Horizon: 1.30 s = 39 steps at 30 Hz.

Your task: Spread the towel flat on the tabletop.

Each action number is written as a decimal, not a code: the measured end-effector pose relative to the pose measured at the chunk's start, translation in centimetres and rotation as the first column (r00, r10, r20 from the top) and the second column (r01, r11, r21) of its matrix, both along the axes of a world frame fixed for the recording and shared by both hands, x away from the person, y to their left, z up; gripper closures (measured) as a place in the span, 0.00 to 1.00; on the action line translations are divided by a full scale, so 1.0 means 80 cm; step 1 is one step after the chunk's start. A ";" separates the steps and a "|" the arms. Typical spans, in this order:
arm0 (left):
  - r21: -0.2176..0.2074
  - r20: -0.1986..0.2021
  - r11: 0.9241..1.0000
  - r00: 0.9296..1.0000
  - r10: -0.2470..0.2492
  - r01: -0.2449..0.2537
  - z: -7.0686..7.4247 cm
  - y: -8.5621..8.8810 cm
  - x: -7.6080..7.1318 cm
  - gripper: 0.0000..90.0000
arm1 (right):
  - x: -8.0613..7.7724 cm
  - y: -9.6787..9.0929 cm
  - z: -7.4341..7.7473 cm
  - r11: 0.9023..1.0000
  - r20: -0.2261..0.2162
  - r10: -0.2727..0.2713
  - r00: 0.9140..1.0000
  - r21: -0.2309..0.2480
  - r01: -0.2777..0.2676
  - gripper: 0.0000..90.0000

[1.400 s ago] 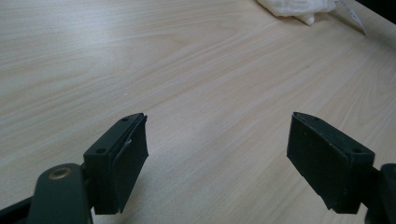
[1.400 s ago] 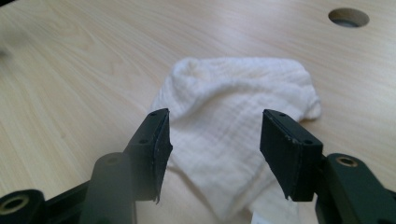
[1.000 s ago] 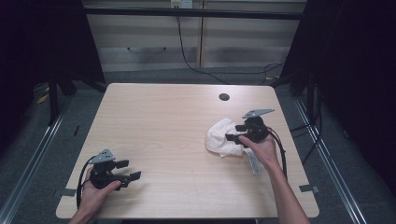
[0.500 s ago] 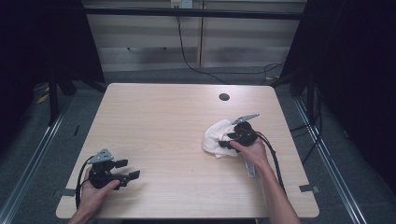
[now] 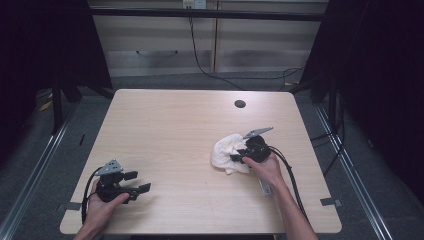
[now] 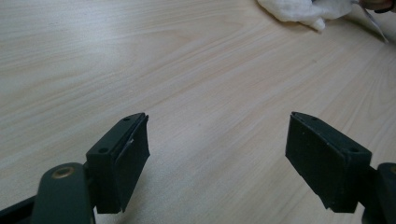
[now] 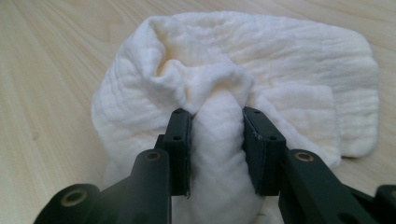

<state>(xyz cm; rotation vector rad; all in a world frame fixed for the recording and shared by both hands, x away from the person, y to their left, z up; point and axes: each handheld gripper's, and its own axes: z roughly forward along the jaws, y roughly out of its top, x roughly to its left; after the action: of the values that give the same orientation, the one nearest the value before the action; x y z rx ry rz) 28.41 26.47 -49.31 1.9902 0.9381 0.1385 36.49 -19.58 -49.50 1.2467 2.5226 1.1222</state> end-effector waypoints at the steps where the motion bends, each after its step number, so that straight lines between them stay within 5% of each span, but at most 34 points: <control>1: -0.002 0.000 1.000 1.000 0.000 0.000 0.000 0.000 0.000 0.24 | -0.001 0.003 0.000 1.000 0.002 0.006 1.000 0.007 -0.006 0.72; 25: -0.003 0.000 1.000 1.000 -0.003 0.003 0.000 0.000 0.000 0.24 | -0.025 0.123 -0.003 0.985 0.021 0.170 0.985 0.026 -0.171 0.73; 34: -0.007 -0.005 1.000 1.000 0.002 -0.002 0.000 -0.002 0.001 0.24 | -0.045 0.137 0.000 0.978 0.019 0.209 0.978 0.009 -0.209 0.75; 39: -0.024 -0.007 1.000 1.000 -0.006 0.006 0.003 -0.009 -0.001 0.25 | -0.045 0.136 0.005 0.972 0.013 0.233 0.972 0.031 -0.233 0.65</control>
<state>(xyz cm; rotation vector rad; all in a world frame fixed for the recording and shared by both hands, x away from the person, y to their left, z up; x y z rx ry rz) 28.34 25.78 -49.09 1.9729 0.9339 0.1163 32.92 -8.73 -49.10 0.9670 2.7087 1.2150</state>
